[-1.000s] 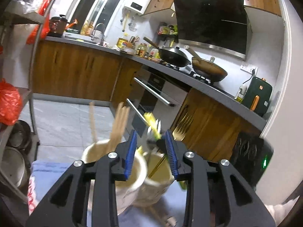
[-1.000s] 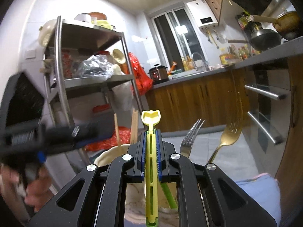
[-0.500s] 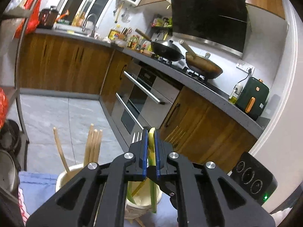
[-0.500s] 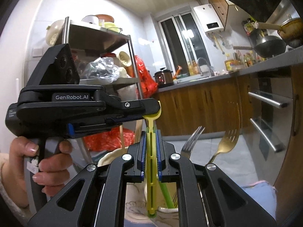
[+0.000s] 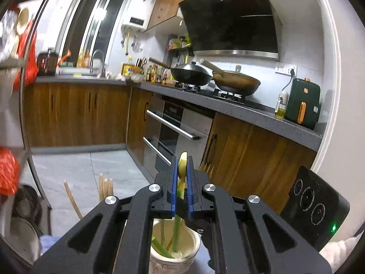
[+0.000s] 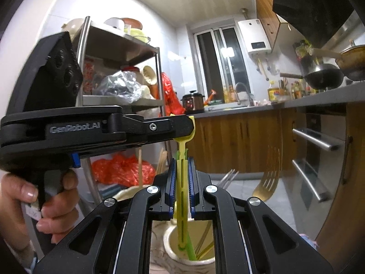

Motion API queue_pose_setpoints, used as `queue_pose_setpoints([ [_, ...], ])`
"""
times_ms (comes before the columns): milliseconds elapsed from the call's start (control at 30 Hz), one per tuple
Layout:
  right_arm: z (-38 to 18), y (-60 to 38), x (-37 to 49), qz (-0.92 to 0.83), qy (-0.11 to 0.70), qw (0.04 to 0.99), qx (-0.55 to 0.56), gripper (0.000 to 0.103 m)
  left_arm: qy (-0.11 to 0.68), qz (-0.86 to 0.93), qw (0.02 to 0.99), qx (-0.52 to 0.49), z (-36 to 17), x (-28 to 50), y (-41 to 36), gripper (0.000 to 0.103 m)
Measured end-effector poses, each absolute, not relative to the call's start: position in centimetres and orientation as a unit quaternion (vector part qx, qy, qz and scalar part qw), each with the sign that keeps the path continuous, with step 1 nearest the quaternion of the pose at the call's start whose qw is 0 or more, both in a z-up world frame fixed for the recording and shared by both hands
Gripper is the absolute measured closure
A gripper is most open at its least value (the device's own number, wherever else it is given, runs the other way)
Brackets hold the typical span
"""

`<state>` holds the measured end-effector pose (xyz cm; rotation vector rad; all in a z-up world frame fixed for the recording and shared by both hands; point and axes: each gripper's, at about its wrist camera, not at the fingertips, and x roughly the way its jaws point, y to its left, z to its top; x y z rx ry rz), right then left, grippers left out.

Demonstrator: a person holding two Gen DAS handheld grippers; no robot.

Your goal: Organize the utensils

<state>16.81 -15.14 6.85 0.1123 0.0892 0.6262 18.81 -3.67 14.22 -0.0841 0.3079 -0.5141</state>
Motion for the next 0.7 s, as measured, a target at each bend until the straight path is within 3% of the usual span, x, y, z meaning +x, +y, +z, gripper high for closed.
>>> queue_pose_setpoints([
  [367, 4.5, -14.2, 18.2, 0.294, 0.133, 0.946, 0.032, 0.092, 0.231, -0.236, 0.943, -0.044, 11.2, 20.9, -3.3, 0.093],
  [433, 4.3, -14.2, 18.3, 0.294, 0.149, 0.944, 0.035, 0.091, 0.236, -0.231, 0.943, -0.045, 11.0, 20.8, -3.1, 0.079],
  [533, 4.2, -14.7, 17.8, 0.286, 0.161, 0.944, 0.038, 0.069, 0.235, -0.219, 0.946, -0.052, 11.0, 20.2, -2.3, 0.057],
  [633, 4.4, -15.5, 16.9, 0.277, 0.171, 0.944, 0.046, 0.06, 0.236, -0.198, 0.95, -0.054, 11.1, 19.0, -1.1, 0.048],
  [700, 4.6, -16.4, 16.0, 0.269, 0.18, 0.945, 0.049, 0.039, 0.234, -0.189, 0.952, -0.057, 11.1, 18.2, -0.4, 0.045],
])
